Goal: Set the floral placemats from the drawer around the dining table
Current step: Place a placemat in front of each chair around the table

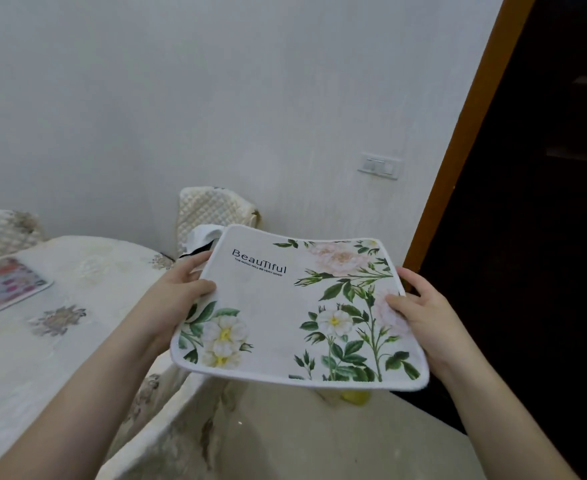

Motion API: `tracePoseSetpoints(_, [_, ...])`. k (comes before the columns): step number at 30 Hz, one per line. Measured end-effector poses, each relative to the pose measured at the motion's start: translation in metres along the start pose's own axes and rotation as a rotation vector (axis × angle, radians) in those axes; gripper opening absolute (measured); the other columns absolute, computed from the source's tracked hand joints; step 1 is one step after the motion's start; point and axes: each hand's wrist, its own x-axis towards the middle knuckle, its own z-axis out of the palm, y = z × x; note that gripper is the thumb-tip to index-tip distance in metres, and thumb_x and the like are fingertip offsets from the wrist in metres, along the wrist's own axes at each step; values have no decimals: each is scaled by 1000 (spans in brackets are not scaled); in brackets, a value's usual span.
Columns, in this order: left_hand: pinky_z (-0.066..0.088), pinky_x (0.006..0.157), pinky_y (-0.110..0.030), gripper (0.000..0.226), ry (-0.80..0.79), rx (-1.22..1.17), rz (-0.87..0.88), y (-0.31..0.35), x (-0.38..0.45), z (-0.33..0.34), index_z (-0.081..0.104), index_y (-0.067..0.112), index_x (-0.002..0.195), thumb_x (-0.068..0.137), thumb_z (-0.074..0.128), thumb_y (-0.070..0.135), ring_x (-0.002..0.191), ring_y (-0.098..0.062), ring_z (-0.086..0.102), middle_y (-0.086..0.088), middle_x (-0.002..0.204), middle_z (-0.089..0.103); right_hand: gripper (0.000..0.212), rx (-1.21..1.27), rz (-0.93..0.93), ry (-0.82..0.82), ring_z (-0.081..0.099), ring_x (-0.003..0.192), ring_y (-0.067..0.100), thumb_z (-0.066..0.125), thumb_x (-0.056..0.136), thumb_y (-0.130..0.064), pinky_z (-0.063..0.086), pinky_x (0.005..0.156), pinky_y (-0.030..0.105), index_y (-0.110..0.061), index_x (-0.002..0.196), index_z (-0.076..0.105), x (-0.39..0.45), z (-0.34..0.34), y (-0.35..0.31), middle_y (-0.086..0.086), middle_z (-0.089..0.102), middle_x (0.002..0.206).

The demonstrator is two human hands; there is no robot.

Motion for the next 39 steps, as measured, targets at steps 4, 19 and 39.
tracePoseSetpoints(4, [61, 65, -42, 53, 48, -27, -13, -4, 28, -35, 57, 27, 129, 93, 45, -9, 79, -33, 73, -7, 103, 76, 44, -3, 49, -44, 74, 85, 35, 55, 95, -1, 57, 77, 57, -26, 130, 48, 41, 39, 13, 11, 76, 98])
tracePoseSetpoints(19, [58, 73, -50, 51, 351, -32, -94, -37, 66, -140, 55, 27, 129, 92, 48, -8, 85, -40, 71, -8, 105, 75, 39, -104, 167, -347, 74, 85, 34, 53, 95, -2, 60, 69, 53, -24, 128, 54, 147, 168, 47, 10, 75, 103])
tracePoseSetpoints(39, [59, 76, -47, 32, 872, -115, -263, -83, 157, -142, 60, 13, 123, 97, 50, -2, 86, -35, 73, -10, 103, 76, 28, -133, 302, -767, 74, 86, 30, 56, 93, 1, 59, 71, 46, -20, 110, 59, 351, 243, 100, 8, 76, 97])
